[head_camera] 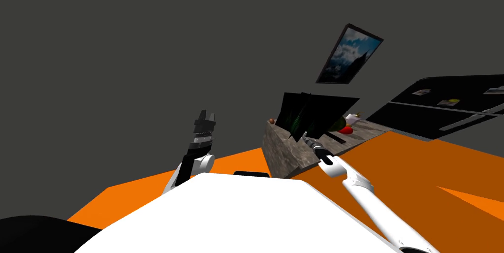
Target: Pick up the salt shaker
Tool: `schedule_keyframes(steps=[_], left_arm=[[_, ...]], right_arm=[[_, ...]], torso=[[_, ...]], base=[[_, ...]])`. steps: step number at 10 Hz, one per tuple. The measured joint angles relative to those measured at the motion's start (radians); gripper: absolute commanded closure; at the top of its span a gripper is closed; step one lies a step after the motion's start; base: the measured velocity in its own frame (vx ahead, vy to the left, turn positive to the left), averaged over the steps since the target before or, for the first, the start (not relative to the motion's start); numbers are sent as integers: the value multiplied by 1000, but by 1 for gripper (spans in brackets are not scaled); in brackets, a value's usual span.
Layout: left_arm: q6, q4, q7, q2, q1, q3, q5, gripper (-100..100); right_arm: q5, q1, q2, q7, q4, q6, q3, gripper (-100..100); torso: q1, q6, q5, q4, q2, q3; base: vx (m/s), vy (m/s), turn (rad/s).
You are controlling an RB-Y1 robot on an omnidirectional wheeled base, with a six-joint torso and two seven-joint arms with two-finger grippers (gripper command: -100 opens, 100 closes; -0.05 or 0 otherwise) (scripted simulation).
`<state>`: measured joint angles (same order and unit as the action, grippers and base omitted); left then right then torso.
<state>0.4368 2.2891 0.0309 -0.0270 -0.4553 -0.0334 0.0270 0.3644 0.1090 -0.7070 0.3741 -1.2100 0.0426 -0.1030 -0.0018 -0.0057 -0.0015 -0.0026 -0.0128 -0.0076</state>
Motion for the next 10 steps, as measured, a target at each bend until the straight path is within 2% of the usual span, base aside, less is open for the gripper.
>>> schedule_keyframes(steps=[2, 3, 4, 5, 10], left_arm=[[0, 0, 0, 0, 0, 0, 0, 0], [0, 0, 0, 0, 0, 0, 0, 0], [0, 0, 0, 0, 0, 0, 0, 0], [0, 0, 0, 0, 0, 0, 0, 0], [0, 0, 0, 0, 0, 0, 0, 0]], right_arm=[[30, 15, -33, 22, 7, 6, 7, -100], [32, 15, -35, 25, 7, 8, 8, 0], [32, 15, -35, 25, 7, 8, 8, -100], [29, -13, -43, 28, 43, -17, 18, -100], [20, -97, -66, 48, 198, -159, 51, -100]], torso=[[0, 0, 0, 0, -1, 0], [0, 0, 0, 0, 0, 0], [-1, 0, 0, 0, 2, 1], [1, 1, 0, 0, 0, 0], [2, 0, 0, -1, -3, -2]], base=[[35, 14, 94], [0, 0, 0], [48, 44, -162], [67, 62, -110], [75, 48, -100]])
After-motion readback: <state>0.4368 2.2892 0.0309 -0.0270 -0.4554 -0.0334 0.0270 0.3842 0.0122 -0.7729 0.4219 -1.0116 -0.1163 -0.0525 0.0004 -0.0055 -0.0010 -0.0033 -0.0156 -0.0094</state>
